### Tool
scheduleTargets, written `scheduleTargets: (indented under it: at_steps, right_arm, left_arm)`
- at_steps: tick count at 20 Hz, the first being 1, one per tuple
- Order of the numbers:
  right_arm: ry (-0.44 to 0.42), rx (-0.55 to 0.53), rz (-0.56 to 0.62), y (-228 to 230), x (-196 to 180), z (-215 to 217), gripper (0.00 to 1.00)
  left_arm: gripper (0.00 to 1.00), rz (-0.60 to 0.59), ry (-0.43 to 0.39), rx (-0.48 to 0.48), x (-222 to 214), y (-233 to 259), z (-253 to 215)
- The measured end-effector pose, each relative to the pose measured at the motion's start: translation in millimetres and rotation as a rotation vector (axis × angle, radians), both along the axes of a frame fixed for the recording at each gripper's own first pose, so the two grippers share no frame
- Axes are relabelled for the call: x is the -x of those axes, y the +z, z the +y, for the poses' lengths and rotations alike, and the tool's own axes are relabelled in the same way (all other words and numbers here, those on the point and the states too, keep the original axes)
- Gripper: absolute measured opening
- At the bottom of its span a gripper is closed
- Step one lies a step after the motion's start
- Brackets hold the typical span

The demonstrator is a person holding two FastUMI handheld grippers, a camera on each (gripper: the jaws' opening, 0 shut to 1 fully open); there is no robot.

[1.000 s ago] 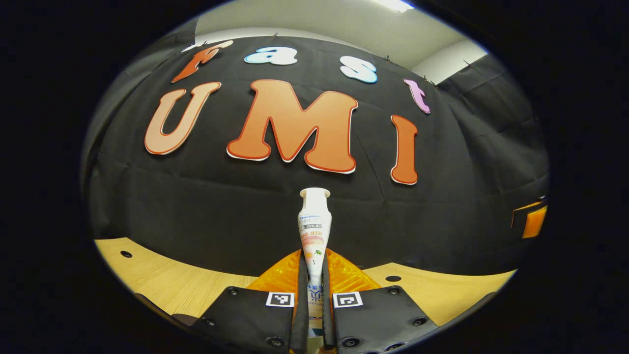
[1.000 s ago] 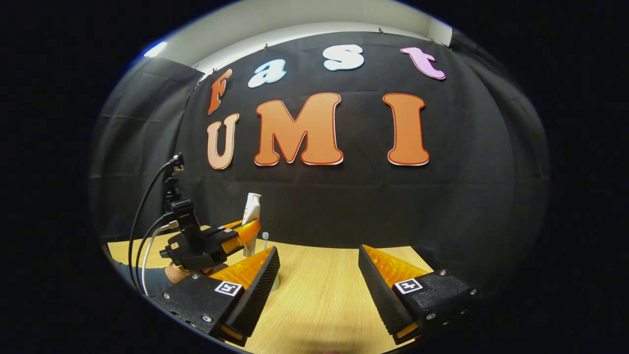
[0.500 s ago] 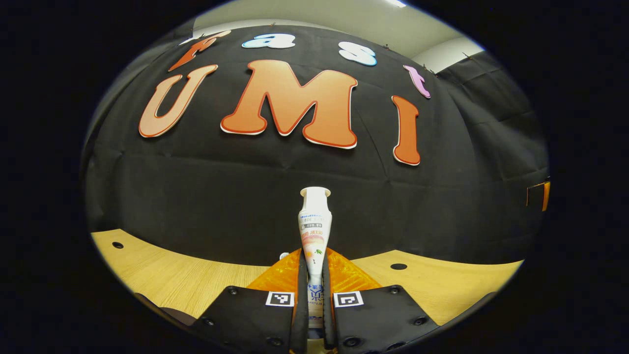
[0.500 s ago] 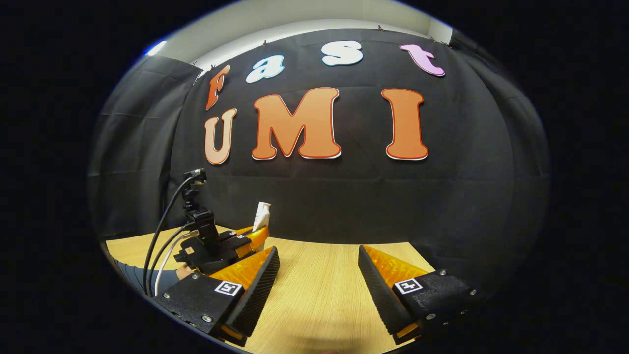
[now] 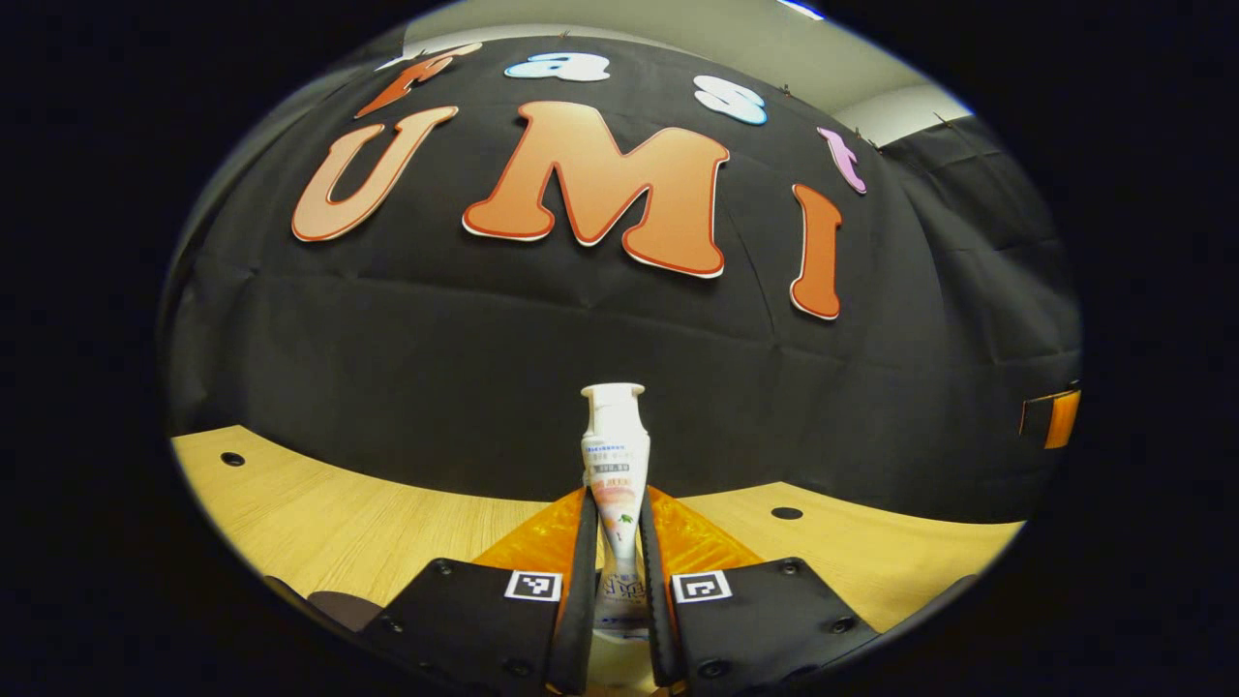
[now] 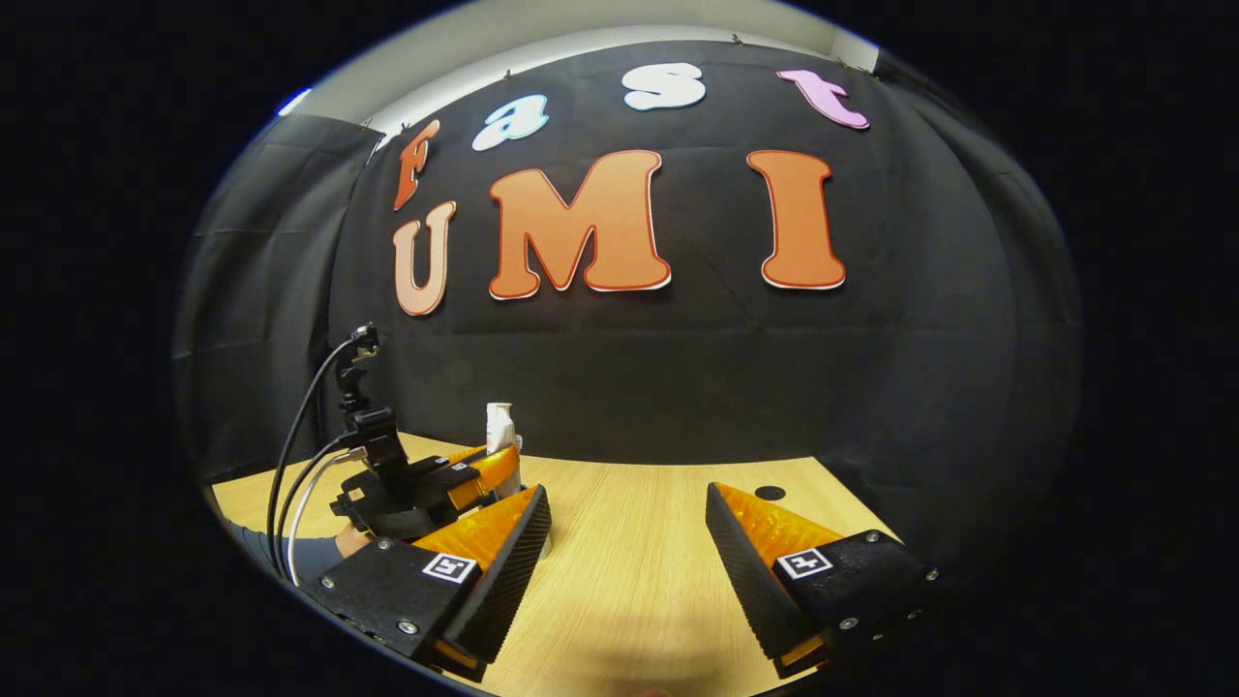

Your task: Put the toothbrush and toothpaste on the desktop into the cup, then pick up the cup and place it on the coaster on the desktop.

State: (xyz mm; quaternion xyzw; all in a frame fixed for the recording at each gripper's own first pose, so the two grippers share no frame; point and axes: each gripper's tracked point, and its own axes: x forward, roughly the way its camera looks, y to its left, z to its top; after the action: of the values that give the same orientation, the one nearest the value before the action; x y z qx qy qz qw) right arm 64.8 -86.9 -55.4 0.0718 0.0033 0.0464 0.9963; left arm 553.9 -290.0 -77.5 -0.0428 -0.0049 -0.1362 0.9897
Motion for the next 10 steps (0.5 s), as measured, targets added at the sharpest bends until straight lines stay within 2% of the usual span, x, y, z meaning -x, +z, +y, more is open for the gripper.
scheduleTargets:
  at_steps: [2, 4, 6, 9, 10]
  right_arm:
    - [0.006, -0.017, 0.026, -4.8, -6.1, 7.0, 0.97]
    - [0.024, -0.055, 0.069, -11.3, -13.2, 18.4, 0.97]
    - [0.041, -0.093, 0.107, -16.1, -18.9, 30.0, 0.97]
    - [0.056, -0.104, 0.175, -27.2, -28.7, 48.4, 0.97]
    - [0.063, -0.102, 0.194, -28.2, -31.3, 55.2, 0.97]
  left_arm:
    - [0.33, 0.017, 0.01, -0.016, 4.3, -1.3, 6.9]
    - [0.45, 0.008, 0.022, -0.018, 9.8, 8.4, 16.2]
    - [0.5, 0.001, 0.018, -0.033, 17.0, 16.0, 21.2]
    - [0.74, 0.01, 0.018, -0.063, 29.7, 25.4, 31.8]
    - [0.77, 0.01, 0.016, -0.065, 36.4, 31.3, 36.8]
